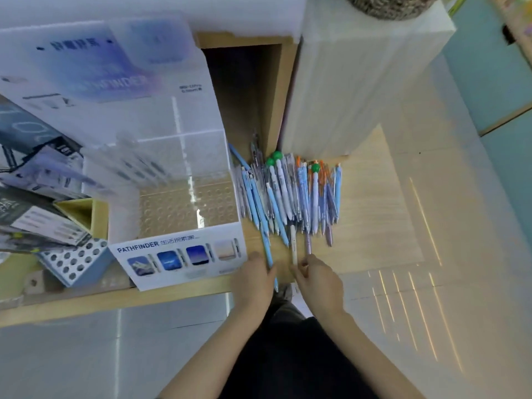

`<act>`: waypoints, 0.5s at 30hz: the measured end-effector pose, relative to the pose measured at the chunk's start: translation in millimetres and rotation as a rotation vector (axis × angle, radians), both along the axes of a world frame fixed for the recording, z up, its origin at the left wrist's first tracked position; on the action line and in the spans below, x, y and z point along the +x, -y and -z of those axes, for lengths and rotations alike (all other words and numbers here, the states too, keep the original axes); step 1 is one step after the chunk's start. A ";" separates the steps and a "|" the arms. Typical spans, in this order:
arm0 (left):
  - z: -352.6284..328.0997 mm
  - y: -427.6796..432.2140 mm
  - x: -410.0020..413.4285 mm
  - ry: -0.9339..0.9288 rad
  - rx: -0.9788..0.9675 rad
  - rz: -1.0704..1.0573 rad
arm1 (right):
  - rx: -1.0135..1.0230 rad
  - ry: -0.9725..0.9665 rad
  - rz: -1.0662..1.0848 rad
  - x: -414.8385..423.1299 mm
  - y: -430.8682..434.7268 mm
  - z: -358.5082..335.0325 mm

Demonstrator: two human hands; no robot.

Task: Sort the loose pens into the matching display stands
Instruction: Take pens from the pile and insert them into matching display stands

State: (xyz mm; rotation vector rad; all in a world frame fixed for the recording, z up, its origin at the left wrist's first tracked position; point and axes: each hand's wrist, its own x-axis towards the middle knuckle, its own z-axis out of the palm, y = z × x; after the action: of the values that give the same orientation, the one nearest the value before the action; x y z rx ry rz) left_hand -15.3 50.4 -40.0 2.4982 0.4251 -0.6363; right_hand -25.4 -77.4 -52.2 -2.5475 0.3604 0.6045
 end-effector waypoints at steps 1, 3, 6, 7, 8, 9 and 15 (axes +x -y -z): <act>4.2 3.1 2.8 -0.014 0.029 -0.001 | -0.016 -0.019 -0.004 1.1 -4.0 3.7; 10.8 6.8 7.6 -0.044 0.062 0.002 | -0.007 -0.040 0.015 4.4 -8.7 9.0; 4.7 4.9 7.6 -0.075 0.039 -0.004 | 0.042 -0.087 0.038 8.4 -3.9 2.5; 0.5 2.9 4.9 -0.076 0.009 -0.020 | 0.069 -0.104 0.049 8.1 1.6 -2.9; -4.4 1.1 1.4 -0.071 -0.016 -0.034 | 0.093 -0.116 0.048 7.2 9.1 -8.5; -9.8 -0.6 -1.9 -0.062 -0.034 -0.045 | 0.114 -0.121 0.033 5.9 18.2 -14.1; -29.6 4.9 16.1 0.128 -0.195 -0.107 | 0.279 -0.022 0.051 24.0 71.5 -44.6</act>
State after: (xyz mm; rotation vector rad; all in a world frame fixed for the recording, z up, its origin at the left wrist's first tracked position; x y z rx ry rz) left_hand 0.8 45.5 -10.4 2.2983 0.4236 -0.4504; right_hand -1.3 -148.9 -7.6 -2.2611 0.3230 0.6174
